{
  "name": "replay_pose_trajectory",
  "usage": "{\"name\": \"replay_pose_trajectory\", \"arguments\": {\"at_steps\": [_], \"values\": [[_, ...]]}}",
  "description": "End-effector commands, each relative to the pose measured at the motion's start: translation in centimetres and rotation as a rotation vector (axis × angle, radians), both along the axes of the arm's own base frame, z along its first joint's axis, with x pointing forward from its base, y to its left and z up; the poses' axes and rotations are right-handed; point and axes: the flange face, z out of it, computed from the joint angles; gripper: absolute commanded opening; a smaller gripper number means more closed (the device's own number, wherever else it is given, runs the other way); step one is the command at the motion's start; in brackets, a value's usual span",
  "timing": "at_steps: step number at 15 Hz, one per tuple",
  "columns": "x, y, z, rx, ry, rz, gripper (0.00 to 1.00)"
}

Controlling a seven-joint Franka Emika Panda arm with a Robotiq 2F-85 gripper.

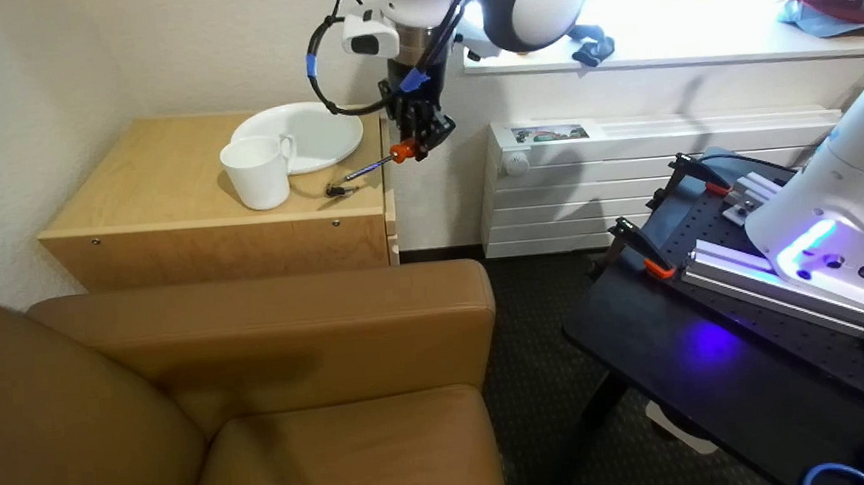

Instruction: Take the screwdriver from the windowsill and move it to the nightstand

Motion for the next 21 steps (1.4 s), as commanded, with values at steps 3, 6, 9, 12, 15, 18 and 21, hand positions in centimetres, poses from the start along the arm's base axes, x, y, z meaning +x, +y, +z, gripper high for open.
{"name": "replay_pose_trajectory", "arguments": {"at_steps": [3,6,9,12,15,18,21], "values": [[1.6,1.5,-0.2,0.029,-0.036,-0.028,0.33],[1.8,1.3,-0.9,0.003,-0.022,-0.036,0.08],[2.8,1.5,-3.4,-0.055,-0.052,-0.005,0.08],[4.0,1.9,-5.8,-0.104,-0.093,0.046,0.08],[5.3,2.5,-8.1,-0.145,-0.127,0.104,0.08],[6.9,3.5,-9.3,-0.164,-0.182,0.143,0.08],[6.6,3.4,-9.4,-0.139,-0.168,0.138,0.33]]}}
